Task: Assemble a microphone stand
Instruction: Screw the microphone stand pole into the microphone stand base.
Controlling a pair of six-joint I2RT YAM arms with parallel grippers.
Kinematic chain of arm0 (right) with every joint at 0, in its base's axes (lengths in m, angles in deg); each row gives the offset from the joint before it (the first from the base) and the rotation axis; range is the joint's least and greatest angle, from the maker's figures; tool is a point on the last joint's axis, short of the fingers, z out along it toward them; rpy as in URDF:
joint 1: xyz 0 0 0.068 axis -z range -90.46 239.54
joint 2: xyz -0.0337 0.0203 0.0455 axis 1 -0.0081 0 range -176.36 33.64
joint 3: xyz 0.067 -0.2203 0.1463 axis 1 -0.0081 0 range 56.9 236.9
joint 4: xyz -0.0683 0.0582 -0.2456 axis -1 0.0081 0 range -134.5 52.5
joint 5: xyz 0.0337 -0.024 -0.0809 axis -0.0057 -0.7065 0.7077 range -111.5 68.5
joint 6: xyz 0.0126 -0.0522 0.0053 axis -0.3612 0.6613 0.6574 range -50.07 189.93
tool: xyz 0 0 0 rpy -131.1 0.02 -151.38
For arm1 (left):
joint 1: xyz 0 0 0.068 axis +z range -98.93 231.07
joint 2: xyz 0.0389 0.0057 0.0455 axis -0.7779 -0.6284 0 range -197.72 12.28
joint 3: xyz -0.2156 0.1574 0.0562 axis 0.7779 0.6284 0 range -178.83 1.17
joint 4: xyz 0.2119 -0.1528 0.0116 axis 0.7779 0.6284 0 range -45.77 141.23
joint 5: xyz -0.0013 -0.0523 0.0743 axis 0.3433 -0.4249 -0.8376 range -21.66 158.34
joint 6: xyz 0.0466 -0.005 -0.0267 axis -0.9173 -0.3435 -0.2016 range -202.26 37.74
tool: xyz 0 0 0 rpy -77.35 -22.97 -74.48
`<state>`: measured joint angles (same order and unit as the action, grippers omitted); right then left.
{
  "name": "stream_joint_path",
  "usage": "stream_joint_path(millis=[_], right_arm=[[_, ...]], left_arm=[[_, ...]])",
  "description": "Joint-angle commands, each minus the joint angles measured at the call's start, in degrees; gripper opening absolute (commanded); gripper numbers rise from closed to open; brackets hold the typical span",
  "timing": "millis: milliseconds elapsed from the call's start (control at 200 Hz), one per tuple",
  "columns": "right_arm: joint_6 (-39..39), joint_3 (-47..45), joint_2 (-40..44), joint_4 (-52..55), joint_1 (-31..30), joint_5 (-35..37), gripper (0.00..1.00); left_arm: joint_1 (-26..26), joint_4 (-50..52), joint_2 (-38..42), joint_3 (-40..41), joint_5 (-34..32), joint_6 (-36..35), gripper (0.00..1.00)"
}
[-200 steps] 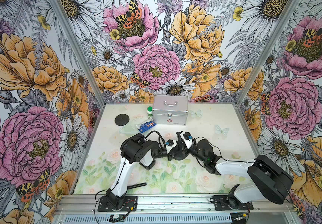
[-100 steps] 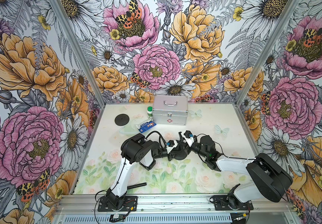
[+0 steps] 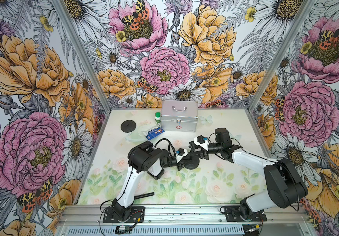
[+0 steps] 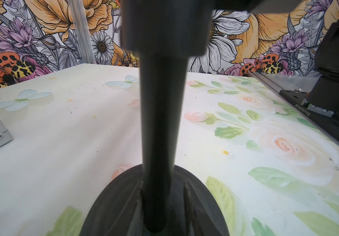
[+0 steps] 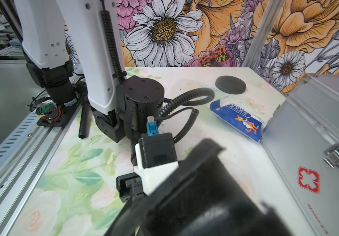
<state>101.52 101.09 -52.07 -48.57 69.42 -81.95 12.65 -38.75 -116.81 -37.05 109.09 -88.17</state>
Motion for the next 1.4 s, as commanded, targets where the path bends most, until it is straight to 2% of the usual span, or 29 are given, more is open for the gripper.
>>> stream_joint_path(millis=[0, 195, 380, 460, 540, 580, 635, 730, 796, 856, 896, 1006, 1056, 1081, 1166, 1196, 1241, 1396], right_arm=[[4.51, 1.26, -1.25, 6.18, 1.08, -4.90, 0.45], [5.50, 1.77, -3.23, 6.18, 2.17, -3.26, 0.42], [5.34, 2.30, -3.85, 6.01, 2.67, -2.51, 0.25], [4.49, 2.41, -3.94, 5.77, 2.55, 0.17, 0.14], [-0.73, 0.36, -3.21, 0.27, 2.21, 4.16, 0.01], [-5.75, -2.88, -2.14, -5.43, 1.24, 8.97, 0.00], [-14.39, -8.63, -0.47, -17.66, -0.39, 19.12, 0.00], [-28.03, -18.76, 1.79, -36.79, -4.69, 43.23, 0.00], [-30.55, -23.04, 2.47, -41.44, -8.94, 55.41, 0.00], [-30.80, -27.15, 1.58, -48.14, -13.22, 62.77, 0.00], [-32.03, -28.84, 0.54, -51.60, -14.64, 65.04, 0.00], [-32.67, -29.40, -0.47, -53.34, -15.03, 60.19, 0.00], [-31.07, -29.72, 0.58, -54.20, -14.83, 56.25, 0.21], [-29.54, -29.97, 1.35, -54.44, -14.44, 53.26, 0.29], [-26.26, -29.52, 4.18, -52.78, -10.66, 39.89, 0.42], [-25.62, -28.54, 5.22, -50.75, -8.38, 33.20, 0.45], [-24.17, -26.12, 6.86, -45.40, -5.08, 24.22, 0.49], [-13.48, -18.35, 9.17, -24.50, -0.86, 11.26, 0.49]], left_arm=[[-0.74, 2.10, -1.88, 0.78, 1.97, 0.94, 0.33], [-0.65, 2.12, -2.03, 0.69, 2.05, 1.10, 0.33], [-0.35, 2.11, -1.88, 0.51, 1.96, 1.32, 0.33], [-0.62, 2.12, -2.12, 0.53, 2.03, 1.29, 0.33], [-0.49, 2.12, -2.10, 0.52, 1.85, 1.10, 0.33], [-0.35, 2.05, -1.90, 0.51, 1.77, 1.28, 0.33], [-0.35, 2.12, -2.03, 0.43, 1.56, 1.42, 0.33], [-0.45, 2.12, -2.26, 0.25, 1.61, 1.67, 0.33], [-0.37, 2.05, -2.21, 0.19, 1.46, 1.69, 0.32], [-0.26, 2.09, -2.19, 0.08, 1.31, 2.05, 0.32], [-0.22, 2.12, -2.24, -0.01, 1.34, 2.25, 0.32], [-0.26, 2.12, -2.40, 0.08, 1.52, 2.06, 0.31], [-0.18, 2.08, -2.28, 0.19, 1.39, 2.05, 0.31], [-0.09, 2.08, -2.20, 0.23, 1.43, 2.07, 0.31], [-0.19, 2.07, -2.14, 0.25, 1.39, 2.08, 0.31], [-0.33, 2.12, -2.25, 0.25, 1.43, 2.02, 0.31], [-0.44, 2.08, -2.26, 0.38, 1.49, 1.74, 0.31], [-0.31, 2.10, -1.90, 0.64, 1.35, 1.45, 0.31]])
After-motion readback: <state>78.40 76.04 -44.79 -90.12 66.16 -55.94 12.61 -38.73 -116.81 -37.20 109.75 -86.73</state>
